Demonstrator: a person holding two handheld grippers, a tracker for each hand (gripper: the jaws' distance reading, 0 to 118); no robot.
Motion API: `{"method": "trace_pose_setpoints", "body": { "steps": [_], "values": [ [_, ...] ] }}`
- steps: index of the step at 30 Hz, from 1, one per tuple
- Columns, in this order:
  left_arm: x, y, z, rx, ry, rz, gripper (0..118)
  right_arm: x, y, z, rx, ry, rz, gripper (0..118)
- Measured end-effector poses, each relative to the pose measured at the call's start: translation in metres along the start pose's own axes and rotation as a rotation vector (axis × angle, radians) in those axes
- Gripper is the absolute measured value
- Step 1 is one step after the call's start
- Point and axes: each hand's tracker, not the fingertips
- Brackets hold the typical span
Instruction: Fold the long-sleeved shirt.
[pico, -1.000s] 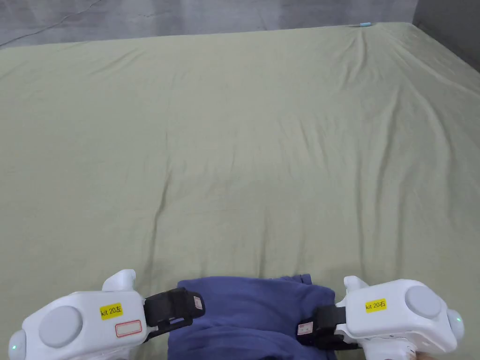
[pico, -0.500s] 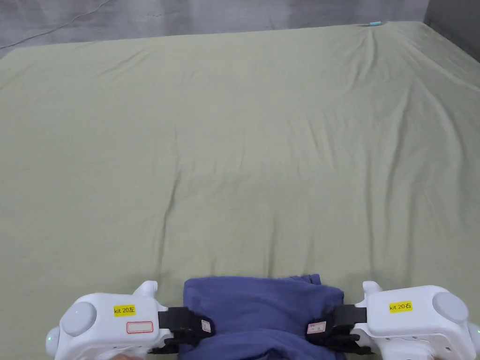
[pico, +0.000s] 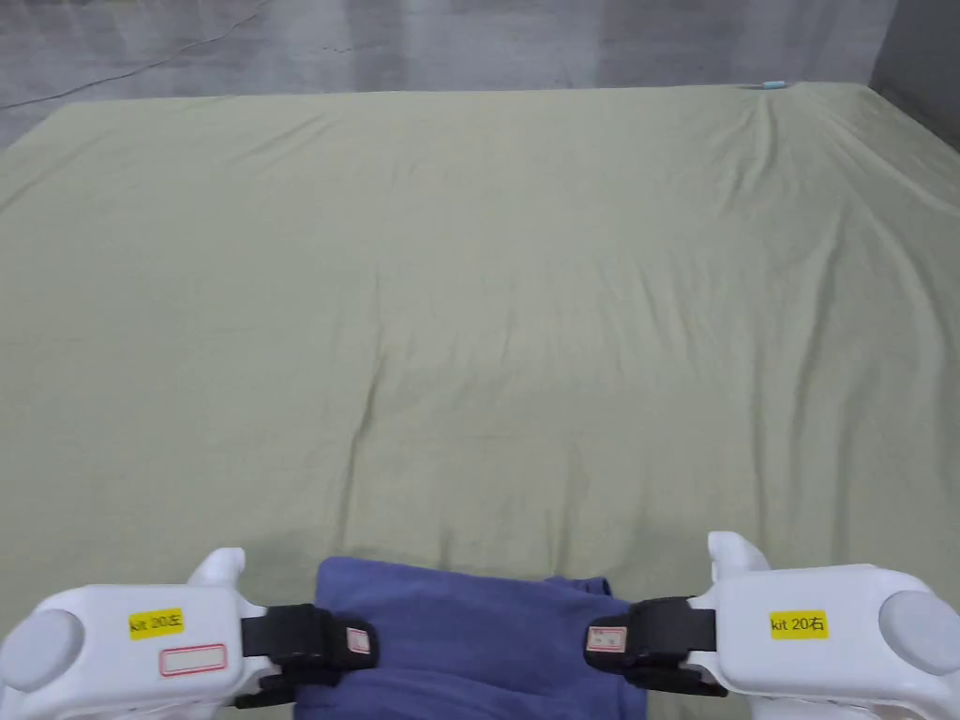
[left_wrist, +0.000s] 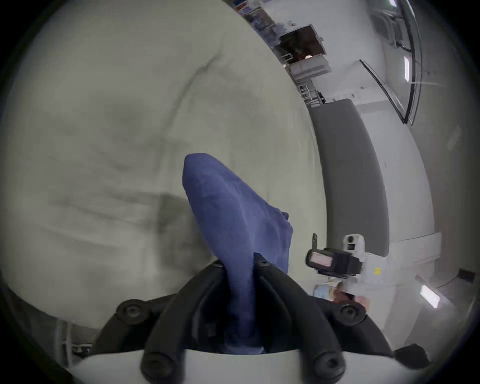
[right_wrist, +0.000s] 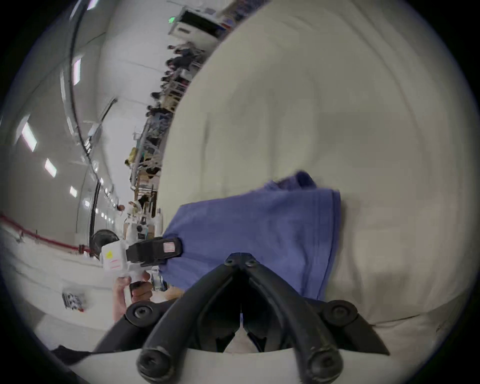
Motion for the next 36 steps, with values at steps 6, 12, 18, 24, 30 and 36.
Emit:
{"method": "trace_pose_setpoints", "body": {
  "steps": [6,12,18,24,30,36],
  "values": [
    [-0.033,0.03,0.087,0.074,0.2,-0.027,5,-0.077,-0.012,-0.035,-0.057,0.043,0.187,0],
    [-0.095,0.065,0.164,0.128,0.427,0.025,5,-0.122,-0.029,-0.061,-0.135,0.102,0.284,0],
    [-0.128,0.076,0.168,0.05,0.646,0.031,5,-0.14,-0.04,-0.065,-0.126,0.065,0.34,0],
    [-0.091,0.066,0.162,0.135,0.792,-0.123,115,-0.156,-0.047,-0.052,-0.093,0.067,0.413,0],
    [-0.026,0.057,0.188,0.256,0.694,-0.205,112,-0.157,-0.045,-0.026,-0.028,0.072,0.421,0],
    [0.086,0.041,0.19,0.35,0.517,-0.35,0,-0.156,-0.024,0.045,0.206,0.022,0.433,0]
  ]
}}
